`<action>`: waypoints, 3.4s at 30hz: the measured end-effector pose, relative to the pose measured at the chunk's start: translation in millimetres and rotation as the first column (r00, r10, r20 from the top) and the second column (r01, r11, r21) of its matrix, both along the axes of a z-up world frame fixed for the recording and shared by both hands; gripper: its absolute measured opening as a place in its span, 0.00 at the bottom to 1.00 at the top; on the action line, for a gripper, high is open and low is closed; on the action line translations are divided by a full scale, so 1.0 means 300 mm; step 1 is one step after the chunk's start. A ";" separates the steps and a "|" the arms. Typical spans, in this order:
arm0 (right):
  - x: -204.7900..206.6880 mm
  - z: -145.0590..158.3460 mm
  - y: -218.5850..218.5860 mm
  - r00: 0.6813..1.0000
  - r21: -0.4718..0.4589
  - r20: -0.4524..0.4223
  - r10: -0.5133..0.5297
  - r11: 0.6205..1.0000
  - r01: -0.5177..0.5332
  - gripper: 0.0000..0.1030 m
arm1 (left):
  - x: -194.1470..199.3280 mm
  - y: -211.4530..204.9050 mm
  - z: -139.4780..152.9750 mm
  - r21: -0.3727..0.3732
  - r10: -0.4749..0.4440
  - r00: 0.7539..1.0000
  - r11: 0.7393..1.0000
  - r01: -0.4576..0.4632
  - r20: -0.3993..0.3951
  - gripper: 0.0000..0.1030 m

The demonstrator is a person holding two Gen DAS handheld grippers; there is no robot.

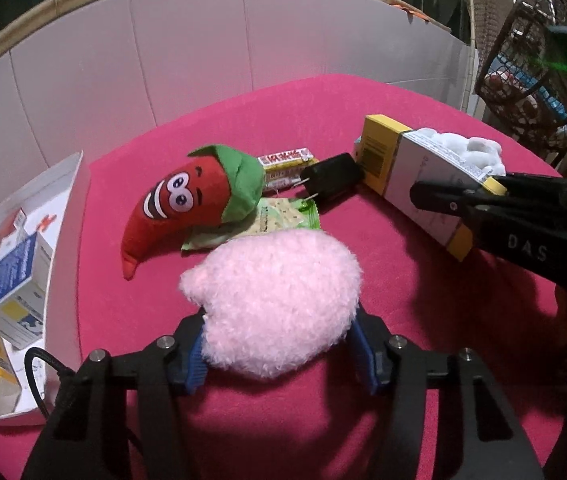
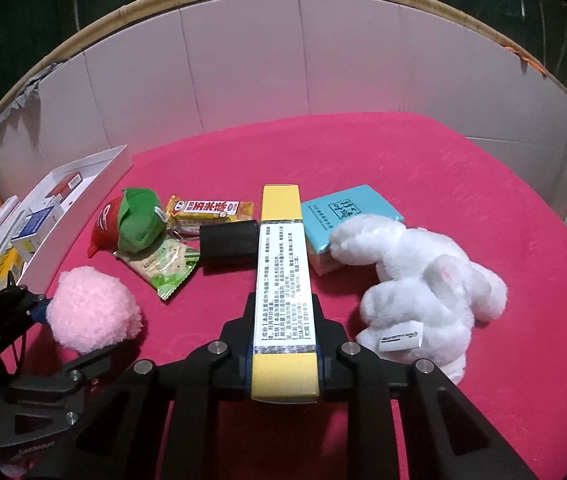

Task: Organize objects
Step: 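Carry the pink ball and yellow-white long box over the white tray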

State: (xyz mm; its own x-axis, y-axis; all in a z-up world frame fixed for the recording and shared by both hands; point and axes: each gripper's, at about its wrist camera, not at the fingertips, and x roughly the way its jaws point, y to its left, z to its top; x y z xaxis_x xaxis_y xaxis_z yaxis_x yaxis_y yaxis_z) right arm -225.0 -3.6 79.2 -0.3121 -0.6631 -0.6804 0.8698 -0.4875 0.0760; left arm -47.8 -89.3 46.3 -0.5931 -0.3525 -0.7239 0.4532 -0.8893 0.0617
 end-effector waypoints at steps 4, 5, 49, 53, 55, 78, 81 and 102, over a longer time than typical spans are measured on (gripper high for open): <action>0.003 0.004 0.003 1.000 -0.009 -0.014 -0.005 1.000 0.005 0.22 | 0.014 0.014 0.009 -0.046 0.016 1.000 0.999 -0.017 -0.004 0.56; 0.007 0.007 0.005 1.000 -0.012 -0.023 -0.007 1.000 0.007 0.22 | 0.013 0.023 0.015 -0.063 0.029 1.000 0.998 -0.030 -0.013 0.56; 0.281 0.211 0.080 0.985 -0.191 -0.171 -0.035 0.981 0.002 0.22 | 0.270 -0.041 0.215 -0.023 0.237 0.941 0.968 -0.250 -0.240 0.56; 0.303 0.222 0.071 0.986 -0.197 -0.163 -0.018 0.980 -0.014 0.22 | 0.295 -0.050 0.229 -0.025 0.251 0.936 0.964 -0.265 -0.248 0.56; 0.311 0.225 0.068 0.986 -0.198 -0.167 -0.013 0.980 -0.020 0.22 | 0.305 -0.054 0.237 -0.026 0.255 0.933 0.963 -0.270 -0.254 0.56; 0.477 0.279 -0.003 0.970 -0.184 -0.229 0.085 0.975 -0.129 0.23 | 0.427 -0.100 0.294 -0.007 0.297 0.902 0.949 -0.315 -0.314 0.56; 0.499 0.279 -0.011 0.968 -0.178 -0.232 0.096 0.974 -0.139 0.23 | 0.442 -0.105 0.295 -0.002 0.304 0.898 0.947 -0.321 -0.319 0.56; 0.629 0.279 -0.083 0.950 -0.135 -0.254 0.183 0.966 -0.222 0.23 | 0.542 -0.147 0.315 0.018 0.337 0.869 0.935 -0.355 -0.362 0.56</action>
State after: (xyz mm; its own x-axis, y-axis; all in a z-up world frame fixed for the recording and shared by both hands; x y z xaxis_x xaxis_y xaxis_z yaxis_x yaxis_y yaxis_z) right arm -36.3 -28.5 162.7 -0.2992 -0.8231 -0.4827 0.9512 -0.2972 -0.0828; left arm 114.8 -133.3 140.9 -0.6400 -0.6110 -0.4660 0.7307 -0.6715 -0.1231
